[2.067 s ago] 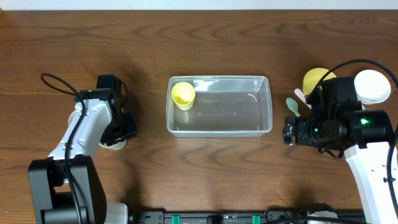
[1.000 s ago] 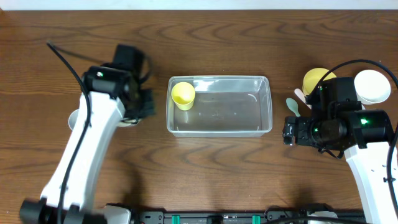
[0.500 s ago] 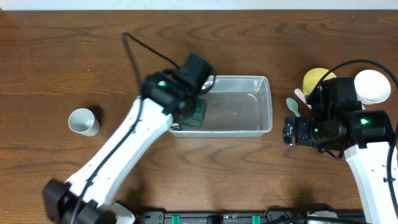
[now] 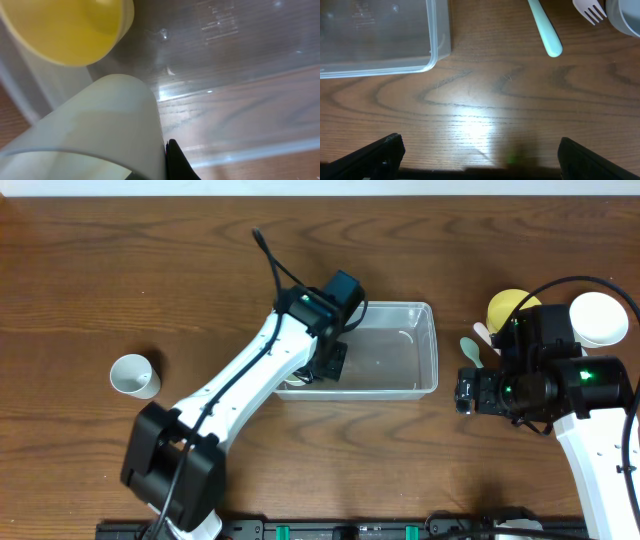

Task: Pack container
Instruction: 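Place the white cup in the container beside the yellow cup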

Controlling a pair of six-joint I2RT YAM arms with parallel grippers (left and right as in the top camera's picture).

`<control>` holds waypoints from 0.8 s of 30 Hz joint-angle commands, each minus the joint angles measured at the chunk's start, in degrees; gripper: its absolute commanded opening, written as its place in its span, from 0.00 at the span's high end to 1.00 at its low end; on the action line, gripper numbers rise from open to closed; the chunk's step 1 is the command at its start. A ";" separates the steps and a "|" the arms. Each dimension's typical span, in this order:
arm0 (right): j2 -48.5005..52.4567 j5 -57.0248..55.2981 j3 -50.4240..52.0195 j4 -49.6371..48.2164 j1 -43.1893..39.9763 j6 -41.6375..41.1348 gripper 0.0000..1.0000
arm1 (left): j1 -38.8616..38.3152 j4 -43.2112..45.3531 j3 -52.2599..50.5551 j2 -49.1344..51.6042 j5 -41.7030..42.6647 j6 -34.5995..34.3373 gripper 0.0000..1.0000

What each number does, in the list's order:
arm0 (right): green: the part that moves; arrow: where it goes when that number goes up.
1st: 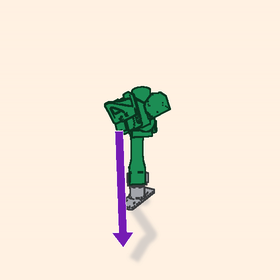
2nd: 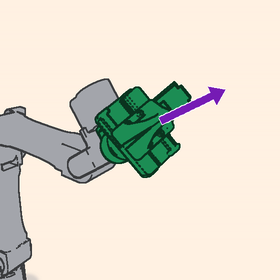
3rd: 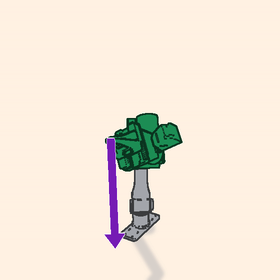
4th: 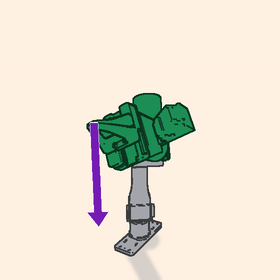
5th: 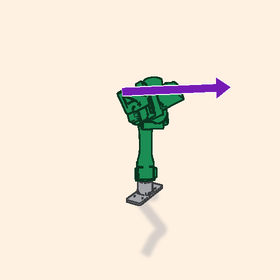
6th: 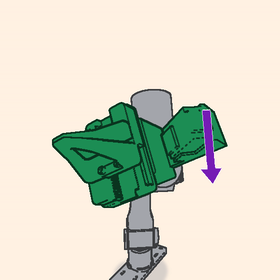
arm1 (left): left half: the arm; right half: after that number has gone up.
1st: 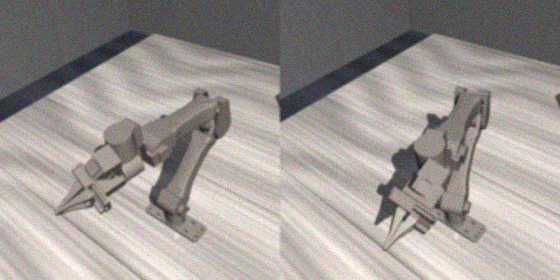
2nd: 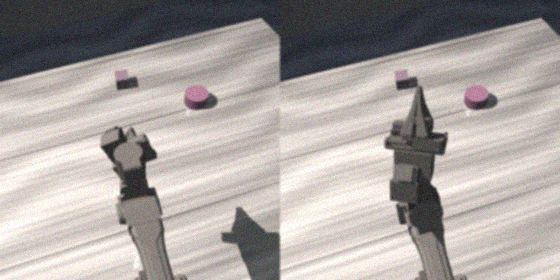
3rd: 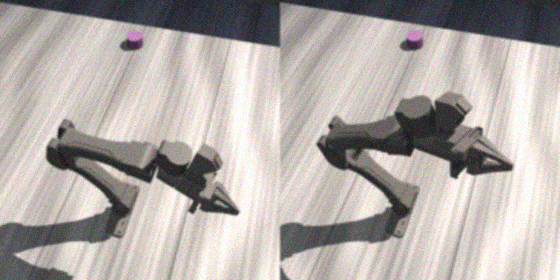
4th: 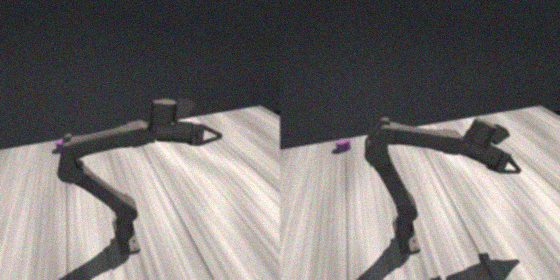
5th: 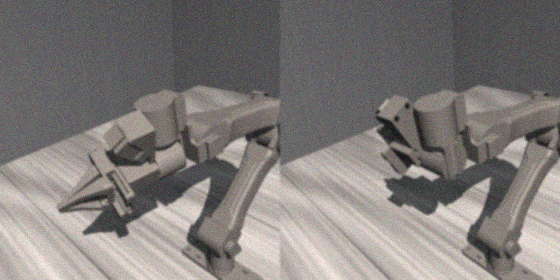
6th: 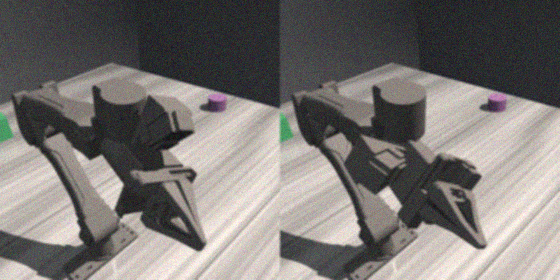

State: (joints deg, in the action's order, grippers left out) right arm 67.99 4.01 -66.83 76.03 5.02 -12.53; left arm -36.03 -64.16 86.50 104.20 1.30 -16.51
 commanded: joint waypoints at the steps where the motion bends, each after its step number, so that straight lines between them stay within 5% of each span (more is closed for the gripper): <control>1: 0.15 -0.63 -0.98 0.31 -0.13 0.85 0.01 | -0.04 0.02 -0.04 1.70 -0.46 -0.11 0.94; 24: 0.15 -0.79 -0.98 1.60 -0.13 0.85 0.01 | 3.23 4.33 -6.36 3.39 -0.85 1.46 0.90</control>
State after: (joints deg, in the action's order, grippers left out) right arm 67.99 3.86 -66.83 77.38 5.02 -12.53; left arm -33.04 -59.90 80.31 107.04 1.28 -15.92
